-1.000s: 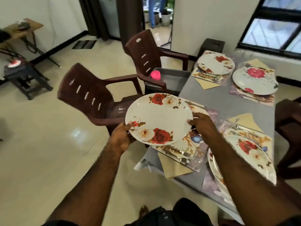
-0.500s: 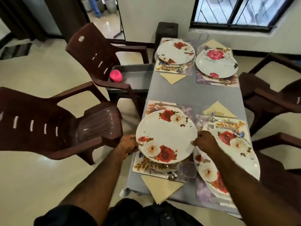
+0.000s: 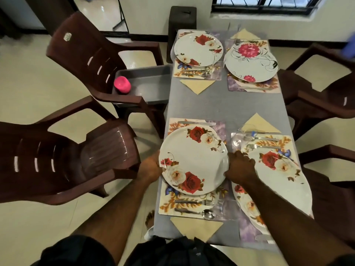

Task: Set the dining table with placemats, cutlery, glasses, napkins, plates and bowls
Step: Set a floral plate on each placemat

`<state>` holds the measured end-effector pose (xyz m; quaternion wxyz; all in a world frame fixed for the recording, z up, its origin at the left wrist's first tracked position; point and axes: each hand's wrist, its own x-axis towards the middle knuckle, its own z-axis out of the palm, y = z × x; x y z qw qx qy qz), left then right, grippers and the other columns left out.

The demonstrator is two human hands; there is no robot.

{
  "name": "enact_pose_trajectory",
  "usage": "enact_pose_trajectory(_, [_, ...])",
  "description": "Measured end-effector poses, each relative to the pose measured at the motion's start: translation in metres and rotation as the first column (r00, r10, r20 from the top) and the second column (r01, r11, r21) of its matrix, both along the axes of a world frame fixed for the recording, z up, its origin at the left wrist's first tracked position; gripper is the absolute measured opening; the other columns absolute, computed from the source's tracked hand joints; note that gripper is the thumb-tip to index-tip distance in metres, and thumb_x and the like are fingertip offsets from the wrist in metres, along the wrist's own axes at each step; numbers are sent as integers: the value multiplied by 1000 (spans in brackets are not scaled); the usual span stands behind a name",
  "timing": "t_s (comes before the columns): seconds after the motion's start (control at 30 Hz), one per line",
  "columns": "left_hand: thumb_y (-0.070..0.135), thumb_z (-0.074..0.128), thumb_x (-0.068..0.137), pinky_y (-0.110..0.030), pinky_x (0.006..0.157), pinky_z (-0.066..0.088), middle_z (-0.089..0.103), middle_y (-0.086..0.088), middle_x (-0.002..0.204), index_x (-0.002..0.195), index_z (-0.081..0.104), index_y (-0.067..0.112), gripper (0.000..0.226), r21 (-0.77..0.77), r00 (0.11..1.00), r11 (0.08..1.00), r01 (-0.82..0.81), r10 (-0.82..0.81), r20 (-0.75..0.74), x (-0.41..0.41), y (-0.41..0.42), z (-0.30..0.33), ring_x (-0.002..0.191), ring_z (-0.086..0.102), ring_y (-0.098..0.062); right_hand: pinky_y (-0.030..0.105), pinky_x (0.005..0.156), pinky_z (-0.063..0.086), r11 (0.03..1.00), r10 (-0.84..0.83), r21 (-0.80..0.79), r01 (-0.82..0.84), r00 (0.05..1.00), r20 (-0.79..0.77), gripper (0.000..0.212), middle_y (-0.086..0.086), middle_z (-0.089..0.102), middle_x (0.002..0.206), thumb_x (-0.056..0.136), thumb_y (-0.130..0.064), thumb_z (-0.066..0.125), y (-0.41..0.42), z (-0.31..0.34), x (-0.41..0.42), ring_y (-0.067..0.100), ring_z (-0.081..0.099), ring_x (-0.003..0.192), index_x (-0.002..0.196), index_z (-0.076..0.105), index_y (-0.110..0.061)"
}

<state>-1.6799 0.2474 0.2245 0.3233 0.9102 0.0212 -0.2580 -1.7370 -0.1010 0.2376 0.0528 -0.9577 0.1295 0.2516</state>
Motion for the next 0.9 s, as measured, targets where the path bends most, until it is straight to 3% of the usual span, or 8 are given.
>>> enact_pose_trajectory(0.1, [70,77,66,-49,98,56,62,2,135,144,44,37,91,123,976,969,215,-216,-10,12,12,-12,123,62,-25,54,107,33,984,167,-46,-172,981,-99,118,5,47,147,62,-69,80,1,-1,7,33,44,136,156,25,-22])
enact_pose_trajectory(0.17, [72,82,61,-55,108,49,51,-3,148,157,29,32,116,268,942,907,324,-334,-10,21,16,-16,137,50,-33,54,107,33,969,212,-103,-224,970,-115,132,6,44,152,58,-75,79,1,-5,10,33,43,138,160,19,-17])
enact_pose_trajectory(0.23, [72,84,65,-60,115,39,37,-8,161,164,16,26,129,350,913,850,393,-407,-36,24,15,-13,146,36,-37,54,108,33,956,240,-147,-255,964,-112,138,6,41,155,55,-78,79,2,-6,14,33,40,140,160,18,-14])
enact_pose_trajectory(0.33, [77,80,66,-61,116,33,33,-9,164,164,13,26,130,374,905,837,400,-425,-18,25,13,-10,149,31,-36,56,111,32,945,268,-161,-285,956,-120,139,8,40,155,54,-77,82,2,-2,26,35,38,143,160,20,-13])
enact_pose_trajectory(0.57, [78,82,62,-68,119,26,29,-7,165,162,23,33,124,308,948,904,297,-317,17,16,14,-5,153,21,-36,59,114,30,926,321,-159,-342,936,-145,137,12,38,155,53,-74,86,3,7,49,35,37,144,157,24,-12])
enact_pose_trajectory(0.73, [67,87,69,-65,124,18,18,-7,171,165,18,33,124,320,956,906,276,-294,8,13,9,6,157,10,-35,60,115,28,944,282,-133,-301,948,-145,141,13,35,155,53,-76,85,0,5,32,37,32,146,159,18,-11])
enact_pose_trajectory(0.9, [68,87,68,-63,126,16,14,-7,172,166,18,31,125,349,949,890,292,-314,8,15,3,12,158,7,-34,59,114,29,949,275,-125,-290,954,-122,145,14,33,155,52,-82,80,-6,1,18,38,30,145,160,16,-10])
